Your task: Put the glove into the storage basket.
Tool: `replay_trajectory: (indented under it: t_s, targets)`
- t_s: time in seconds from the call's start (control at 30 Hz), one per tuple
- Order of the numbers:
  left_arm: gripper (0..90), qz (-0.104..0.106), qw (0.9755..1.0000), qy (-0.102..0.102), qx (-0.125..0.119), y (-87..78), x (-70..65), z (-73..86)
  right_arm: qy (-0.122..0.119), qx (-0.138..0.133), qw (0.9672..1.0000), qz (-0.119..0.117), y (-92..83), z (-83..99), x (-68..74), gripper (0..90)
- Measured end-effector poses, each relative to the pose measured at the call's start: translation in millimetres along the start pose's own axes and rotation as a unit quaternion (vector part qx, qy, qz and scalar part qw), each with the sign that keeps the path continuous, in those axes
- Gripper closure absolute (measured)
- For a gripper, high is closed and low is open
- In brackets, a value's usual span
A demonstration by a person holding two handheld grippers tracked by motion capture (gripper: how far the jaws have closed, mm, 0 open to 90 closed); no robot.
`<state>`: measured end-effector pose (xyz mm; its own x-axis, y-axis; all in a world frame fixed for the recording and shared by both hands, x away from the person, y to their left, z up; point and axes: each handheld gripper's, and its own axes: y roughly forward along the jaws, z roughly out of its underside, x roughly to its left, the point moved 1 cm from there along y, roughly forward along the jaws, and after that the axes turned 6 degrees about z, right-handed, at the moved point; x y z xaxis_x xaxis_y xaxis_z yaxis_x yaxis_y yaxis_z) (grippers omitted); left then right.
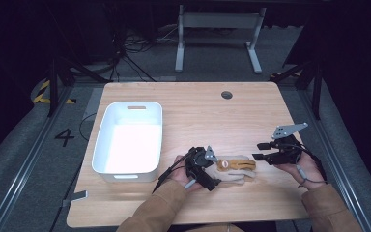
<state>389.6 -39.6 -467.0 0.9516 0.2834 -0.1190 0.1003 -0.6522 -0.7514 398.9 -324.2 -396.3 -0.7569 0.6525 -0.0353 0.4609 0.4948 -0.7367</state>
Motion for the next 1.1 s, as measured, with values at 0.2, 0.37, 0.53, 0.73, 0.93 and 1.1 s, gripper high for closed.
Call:
replay_trajectory:
  t_s: [0.2, 0.37, 0.53, 0.73, 0.93, 1.1]
  targets:
    - [0.0, 0.003, 0.9999, 0.000, 0.012, 5.1, 0.7, -2.5, 0.001, 0.001, 1.0000, -0.001, 0.8, 0.6, -0.2, 49.6]
    - [0.0, -0.010, 0.9996, 0.002, 0.025, 9.9, 0.5, -2.1, 0.002, 0.001, 1.0000, -0.001, 1.3, 0.7, 0.0, 49.6]
    - [0.0, -0.012, 0.9995, 0.001, 0.028, 11.3, -0.1, -2.0, 0.001, 0.000, 1.0000, -0.002, 1.2, 0.5, 0.7, 49.6]
    - [10.5, -0.013, 0.9996, 0.001, 0.026, 8.6, -0.2, -2.9, 0.002, 0.004, 1.0000, -0.002, 2.7, 0.7, 1.4, 49.3]
    - [34.4, -0.020, 0.9992, 0.000, 0.036, 2.1, -7.6, -7.1, 0.002, 0.001, 1.0000, -0.006, 3.1, 1.0, 1.5, 48.7]
    - [51.4, -0.022, 0.9990, 0.000, 0.040, 0.5, -10.9, -8.5, 0.002, -0.003, 1.0000, -0.006, 2.0, 0.6, 2.1, 48.9]
